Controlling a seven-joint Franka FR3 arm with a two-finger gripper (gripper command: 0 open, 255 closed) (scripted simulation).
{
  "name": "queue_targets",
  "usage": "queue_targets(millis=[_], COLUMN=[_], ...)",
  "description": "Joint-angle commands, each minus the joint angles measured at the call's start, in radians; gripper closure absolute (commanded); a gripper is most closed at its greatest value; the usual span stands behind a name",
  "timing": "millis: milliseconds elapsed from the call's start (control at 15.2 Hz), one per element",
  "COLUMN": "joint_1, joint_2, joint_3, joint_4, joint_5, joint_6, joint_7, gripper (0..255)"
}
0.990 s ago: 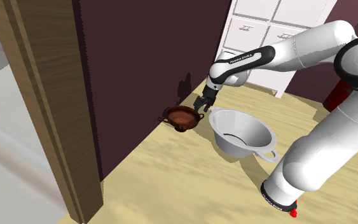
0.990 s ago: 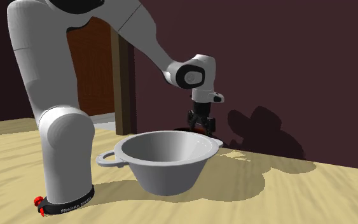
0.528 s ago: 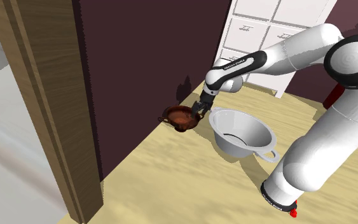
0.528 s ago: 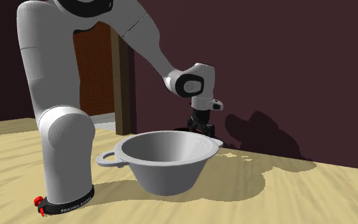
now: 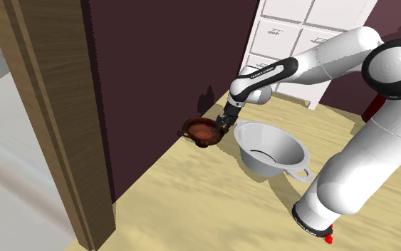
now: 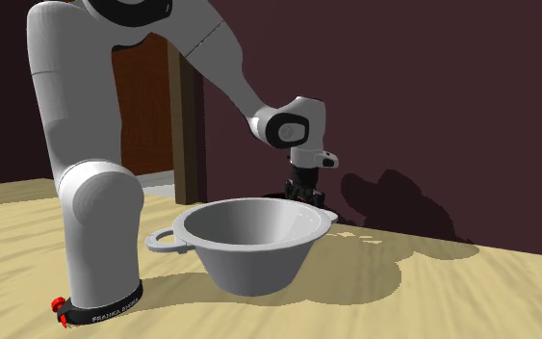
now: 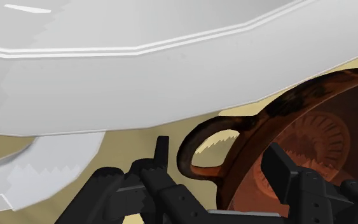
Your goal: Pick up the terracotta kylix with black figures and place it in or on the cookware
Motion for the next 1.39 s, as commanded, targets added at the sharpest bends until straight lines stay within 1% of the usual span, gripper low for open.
queue_targets(millis=[0, 462, 1320], joint_1=[0.000, 0.000, -0.010], joint_2=[0.001, 0.000, -0.103], joint_3=[-0.001, 0.000, 0.005], joint_4=[-0.001, -0.001, 0.080], joint_5=[0.000, -0.001, -0.059], joint_6=[0.000, -0.001, -0.177], joint_7=[-0.001, 0.002, 0.064], gripper=[255, 255, 255])
